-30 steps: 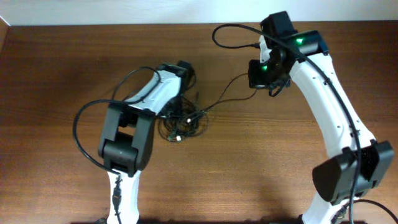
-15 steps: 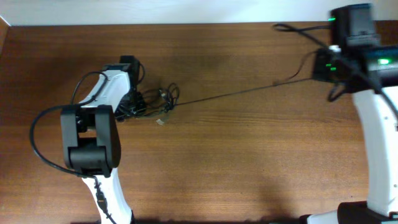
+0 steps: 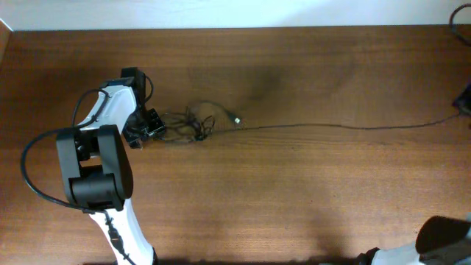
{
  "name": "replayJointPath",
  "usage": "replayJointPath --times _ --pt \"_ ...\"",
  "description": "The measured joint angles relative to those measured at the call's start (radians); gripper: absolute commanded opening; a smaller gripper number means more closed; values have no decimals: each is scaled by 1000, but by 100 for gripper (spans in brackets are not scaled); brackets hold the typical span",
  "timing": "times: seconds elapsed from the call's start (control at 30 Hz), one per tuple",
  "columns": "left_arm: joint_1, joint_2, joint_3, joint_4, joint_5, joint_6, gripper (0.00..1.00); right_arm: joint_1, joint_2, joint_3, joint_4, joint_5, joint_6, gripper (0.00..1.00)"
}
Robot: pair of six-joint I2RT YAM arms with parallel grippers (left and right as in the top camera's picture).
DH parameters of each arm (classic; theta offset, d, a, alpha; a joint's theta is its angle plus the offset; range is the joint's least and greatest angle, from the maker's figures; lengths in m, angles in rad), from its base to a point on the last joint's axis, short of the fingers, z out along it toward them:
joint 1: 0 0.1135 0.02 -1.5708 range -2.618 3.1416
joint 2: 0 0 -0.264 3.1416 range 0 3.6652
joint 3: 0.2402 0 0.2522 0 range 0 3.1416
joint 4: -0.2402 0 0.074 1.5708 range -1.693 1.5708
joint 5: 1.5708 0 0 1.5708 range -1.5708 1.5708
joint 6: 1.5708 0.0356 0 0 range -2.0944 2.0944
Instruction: Untangle cables
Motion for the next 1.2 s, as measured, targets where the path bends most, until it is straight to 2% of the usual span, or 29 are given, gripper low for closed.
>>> replayJointPath --times 0.03,0.07,0.1,0.13,0.17,0.2,0.27,0.4,0.5,0.53,0.63,0.7,0.77,0.83,0.87,1.07,1.13,1.2 --pt "2 0 0 0 3 0 61 0 30 0 -17 -20 -6 10" --pt "3 0 -1 0 5 0 61 0 53 0 -32 -29 -9 31" --pt "3 0 -1 1 5 0 63 0 75 0 -42 -34 -11 57" --pt "3 0 -1 1 5 0 69 0 99 0 -54 -38 -16 71" --pt "4 0 -2 0 5 0 81 0 120 0 -63 -42 -14 79" --pt "5 0 -2 -2 0 -1 88 0 135 0 -71 -44 -19 80" --pt "19 -4 -5 -8 -5 5 91 0 161 0 -95 -45 -24 80" --pt "28 -4 -3 -5 13 35 79 0 173 -15 -101 -113 -41 81" --pt "28 6 40 -55 20 45 79 20 173 -30 -103 -177 -76 81" --pt "28 8 50 -80 17 45 81 33 173 -30 -104 -187 -82 80" --pt "28 -10 47 -126 -2 48 93 100 173 -31 -106 -203 -89 81" --pt "24 -91 47 -134 5 49 94 168 173 -31 -109 -209 -91 81" --pt "6 -217 47 -159 22 53 87 243 173 -31 -111 -213 -92 81" --pt "-19 -268 50 -178 26 54 84 312 173 -54 -109 -213 -92 81" --pt "-44 -274 50 -187 28 53 78 349 173 -79 -105 -213 -92 81" --pt "-179 -270 45 -181 35 56 71 549 177 -239 19 -214 -92 81" --pt "-203 -270 27 -157 34 57 50 603 177 -276 60 -213 -93 81" --pt "-232 -270 -12 -120 34 55 48 689 179 -325 106 -217 -92 81"
